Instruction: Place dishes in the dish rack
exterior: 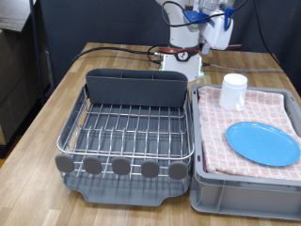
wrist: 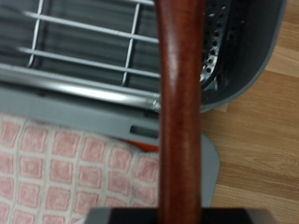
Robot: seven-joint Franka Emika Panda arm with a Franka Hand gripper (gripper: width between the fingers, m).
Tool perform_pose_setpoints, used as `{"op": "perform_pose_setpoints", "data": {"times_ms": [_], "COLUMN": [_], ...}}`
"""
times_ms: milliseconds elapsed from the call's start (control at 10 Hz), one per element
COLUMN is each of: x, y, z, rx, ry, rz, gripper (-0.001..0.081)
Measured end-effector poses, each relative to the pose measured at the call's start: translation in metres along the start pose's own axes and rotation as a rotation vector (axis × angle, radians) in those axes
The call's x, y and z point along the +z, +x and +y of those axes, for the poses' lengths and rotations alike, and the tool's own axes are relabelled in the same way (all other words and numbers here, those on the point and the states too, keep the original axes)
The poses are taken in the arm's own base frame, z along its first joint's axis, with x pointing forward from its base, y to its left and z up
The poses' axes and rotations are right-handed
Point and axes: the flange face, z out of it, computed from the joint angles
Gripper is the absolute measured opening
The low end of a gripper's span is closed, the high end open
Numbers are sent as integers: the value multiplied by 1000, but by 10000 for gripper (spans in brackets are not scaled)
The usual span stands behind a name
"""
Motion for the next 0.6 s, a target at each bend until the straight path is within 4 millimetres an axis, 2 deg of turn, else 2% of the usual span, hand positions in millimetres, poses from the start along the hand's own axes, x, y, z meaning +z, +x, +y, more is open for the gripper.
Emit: {"op": "perform_pose_setpoints", "data": {"times_ms": [300, 600], "x": [0, -1], "y": [32, 47], "z": [-11, -17], "rx": [41, 54], "ry": [-6, -15], "rz": [-24, -34], "gripper": [89, 89]}}
